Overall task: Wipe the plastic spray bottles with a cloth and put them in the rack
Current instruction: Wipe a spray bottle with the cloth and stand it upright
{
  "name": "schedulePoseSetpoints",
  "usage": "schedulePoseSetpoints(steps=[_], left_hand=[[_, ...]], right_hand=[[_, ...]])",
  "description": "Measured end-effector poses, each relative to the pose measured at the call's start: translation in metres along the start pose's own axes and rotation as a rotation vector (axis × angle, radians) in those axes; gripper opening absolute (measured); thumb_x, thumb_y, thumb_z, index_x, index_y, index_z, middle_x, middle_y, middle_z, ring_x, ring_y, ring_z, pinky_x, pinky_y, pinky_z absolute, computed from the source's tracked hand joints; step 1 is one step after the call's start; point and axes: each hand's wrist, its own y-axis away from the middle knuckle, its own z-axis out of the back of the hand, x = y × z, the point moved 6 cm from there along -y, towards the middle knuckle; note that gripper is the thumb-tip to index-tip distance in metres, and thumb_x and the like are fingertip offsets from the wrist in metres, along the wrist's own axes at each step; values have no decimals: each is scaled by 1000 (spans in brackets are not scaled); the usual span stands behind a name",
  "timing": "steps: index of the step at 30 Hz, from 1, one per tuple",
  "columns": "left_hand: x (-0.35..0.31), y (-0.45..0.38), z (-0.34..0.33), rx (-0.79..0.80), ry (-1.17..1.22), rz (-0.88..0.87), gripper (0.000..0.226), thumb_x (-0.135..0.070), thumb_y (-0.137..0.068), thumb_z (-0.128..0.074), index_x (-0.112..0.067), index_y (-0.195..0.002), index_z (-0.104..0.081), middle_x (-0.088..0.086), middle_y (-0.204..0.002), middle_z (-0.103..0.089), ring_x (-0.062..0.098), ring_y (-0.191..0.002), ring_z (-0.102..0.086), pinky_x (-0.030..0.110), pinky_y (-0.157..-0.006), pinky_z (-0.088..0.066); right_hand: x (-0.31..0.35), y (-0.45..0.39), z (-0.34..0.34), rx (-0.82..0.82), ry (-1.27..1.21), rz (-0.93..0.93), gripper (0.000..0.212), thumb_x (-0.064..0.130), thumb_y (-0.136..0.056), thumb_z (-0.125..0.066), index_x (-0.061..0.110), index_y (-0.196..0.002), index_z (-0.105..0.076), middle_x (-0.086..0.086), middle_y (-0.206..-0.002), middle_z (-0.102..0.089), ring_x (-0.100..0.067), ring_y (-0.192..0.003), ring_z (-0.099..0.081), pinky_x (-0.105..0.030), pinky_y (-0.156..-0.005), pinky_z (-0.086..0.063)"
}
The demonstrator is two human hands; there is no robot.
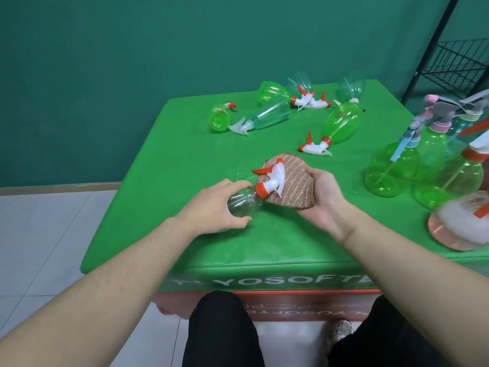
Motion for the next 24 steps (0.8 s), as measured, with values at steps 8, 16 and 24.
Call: schedulePoseSetpoints(steps=[8, 16, 24], left_hand=[[-4, -3, -4, 13, -77, -41, 81, -54, -76, -78, -40, -148, -43, -7, -124, -56, 14, -105, -59, 34, -95, -52], [-3, -5, -6, -25, -80, -11, 77, -52, -75, -78, -41, -144, -45, -7, -115, -56, 15, -99, -59, 33, -91, -53], [-7, -12, -6, -12, -159, 103, 79, -54, -77, -77, -43, -147, -40, -4, -111, -54, 17, -91, -59, 30, -75, -52]], right_hand=[[-15, -17, -12, 15, 50, -57, 52, 37, -110, -26, 2, -129, -59, -23, -118, -71, -36, -112, -69, -53, -101, -52], [-22, -35, -19, -36, 63, -99, 61, 53, -107, -33, 0, -123, -59, -27, -108, -73, -38, -98, -73, -53, -91, -56], [-7, -26, -6, -28, 61, 58, 43, 37, -110, -37, 5, -127, -60, -20, -127, -68, -31, -118, -65, -52, -104, -50]])
